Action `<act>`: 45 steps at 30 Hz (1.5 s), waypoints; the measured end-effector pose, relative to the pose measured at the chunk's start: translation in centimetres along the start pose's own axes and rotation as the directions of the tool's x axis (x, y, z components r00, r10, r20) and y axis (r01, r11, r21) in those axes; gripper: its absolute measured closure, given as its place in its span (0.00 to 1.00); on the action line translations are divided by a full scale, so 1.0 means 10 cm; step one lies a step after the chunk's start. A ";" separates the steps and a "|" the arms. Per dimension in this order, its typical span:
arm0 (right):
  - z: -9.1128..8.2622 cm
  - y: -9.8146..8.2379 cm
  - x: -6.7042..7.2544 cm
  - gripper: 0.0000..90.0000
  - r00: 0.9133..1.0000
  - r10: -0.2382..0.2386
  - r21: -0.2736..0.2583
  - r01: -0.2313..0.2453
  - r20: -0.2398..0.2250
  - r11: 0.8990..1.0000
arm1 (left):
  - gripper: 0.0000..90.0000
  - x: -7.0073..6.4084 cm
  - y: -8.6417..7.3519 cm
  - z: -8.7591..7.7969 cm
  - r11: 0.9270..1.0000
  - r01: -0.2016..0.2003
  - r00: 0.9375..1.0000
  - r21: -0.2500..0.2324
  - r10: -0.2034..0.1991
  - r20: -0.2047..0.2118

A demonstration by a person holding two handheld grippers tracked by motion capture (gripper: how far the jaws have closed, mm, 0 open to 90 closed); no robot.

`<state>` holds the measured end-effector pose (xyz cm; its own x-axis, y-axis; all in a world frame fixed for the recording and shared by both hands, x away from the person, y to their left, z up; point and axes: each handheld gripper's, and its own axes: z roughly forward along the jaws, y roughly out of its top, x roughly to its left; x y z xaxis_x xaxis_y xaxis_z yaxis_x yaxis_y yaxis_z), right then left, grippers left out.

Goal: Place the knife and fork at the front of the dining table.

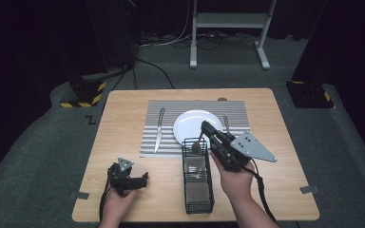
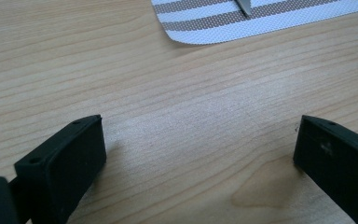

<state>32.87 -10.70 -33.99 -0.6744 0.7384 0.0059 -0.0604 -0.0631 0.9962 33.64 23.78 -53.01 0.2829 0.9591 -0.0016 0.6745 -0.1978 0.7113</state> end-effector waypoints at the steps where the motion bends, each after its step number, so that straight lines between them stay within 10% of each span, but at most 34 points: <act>1: -0.01 0.02 0.00 0.98 1.000 0.001 -0.009 -0.001 0.001 1.000 | 0.02 0.00 0.00 0.00 1.000 0.000 1.000 0.000 0.000 0.001; 21: -0.42 0.14 -0.37 0.98 0.991 0.002 -0.055 0.005 0.131 0.998 | 0.02 -0.01 0.01 0.01 1.000 -0.003 1.000 -0.001 0.003 0.002; 45: -0.70 -0.47 -1.14 0.98 0.946 -0.002 0.118 -0.038 0.325 0.992 | 0.02 -0.01 0.01 0.01 1.000 -0.001 1.000 -0.001 0.001 0.000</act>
<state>35.74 -23.53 -39.30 -0.3984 0.9167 0.0318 0.0530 -0.0116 0.9985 33.75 23.60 -53.03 0.2835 0.9590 -0.0006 0.6733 -0.1986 0.7122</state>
